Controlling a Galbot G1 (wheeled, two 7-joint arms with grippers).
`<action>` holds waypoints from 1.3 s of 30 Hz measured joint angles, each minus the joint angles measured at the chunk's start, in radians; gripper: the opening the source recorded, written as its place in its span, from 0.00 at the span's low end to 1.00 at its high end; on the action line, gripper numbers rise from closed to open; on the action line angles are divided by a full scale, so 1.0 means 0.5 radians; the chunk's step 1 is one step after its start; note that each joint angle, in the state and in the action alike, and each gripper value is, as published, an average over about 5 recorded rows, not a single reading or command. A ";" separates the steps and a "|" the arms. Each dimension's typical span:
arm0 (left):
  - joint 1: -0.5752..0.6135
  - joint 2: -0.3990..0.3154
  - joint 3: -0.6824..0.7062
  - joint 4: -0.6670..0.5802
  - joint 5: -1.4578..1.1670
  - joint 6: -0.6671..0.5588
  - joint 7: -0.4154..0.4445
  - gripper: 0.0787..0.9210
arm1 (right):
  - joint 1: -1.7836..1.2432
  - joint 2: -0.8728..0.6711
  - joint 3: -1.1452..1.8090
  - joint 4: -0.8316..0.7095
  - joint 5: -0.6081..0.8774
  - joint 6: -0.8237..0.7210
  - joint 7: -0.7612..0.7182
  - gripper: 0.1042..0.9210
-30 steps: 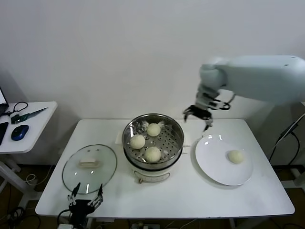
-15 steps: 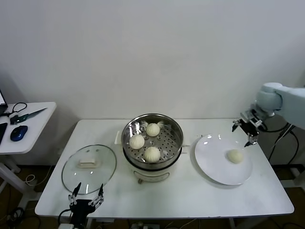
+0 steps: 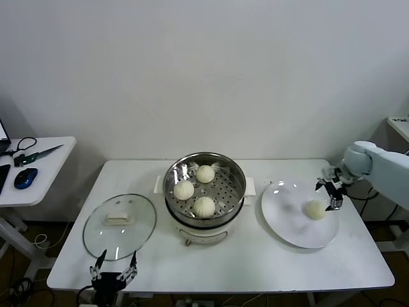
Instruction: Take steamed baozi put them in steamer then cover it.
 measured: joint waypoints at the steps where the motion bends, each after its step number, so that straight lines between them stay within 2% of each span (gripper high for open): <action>1: 0.000 -0.001 0.000 0.001 0.001 0.000 0.000 0.88 | -0.031 0.008 0.029 -0.021 -0.007 -0.003 0.003 0.88; 11: 0.000 -0.005 -0.002 0.004 0.005 -0.001 -0.001 0.88 | -0.231 0.091 0.230 -0.181 -0.060 -0.016 0.046 0.86; 19: 0.007 -0.007 -0.009 -0.001 0.006 -0.001 -0.003 0.88 | -0.282 0.116 0.285 -0.213 -0.059 -0.030 0.036 0.70; 26: 0.006 -0.010 -0.004 -0.012 0.006 -0.001 -0.005 0.88 | -0.241 0.092 0.257 -0.174 0.001 -0.064 -0.003 0.63; 32: 0.009 -0.009 -0.004 -0.016 0.006 0.002 -0.005 0.88 | 0.018 0.061 0.032 -0.046 0.188 -0.112 -0.047 0.62; 39: -0.002 0.007 0.002 -0.035 -0.004 0.025 -0.003 0.88 | 0.687 0.132 -0.470 0.227 0.612 -0.192 -0.106 0.62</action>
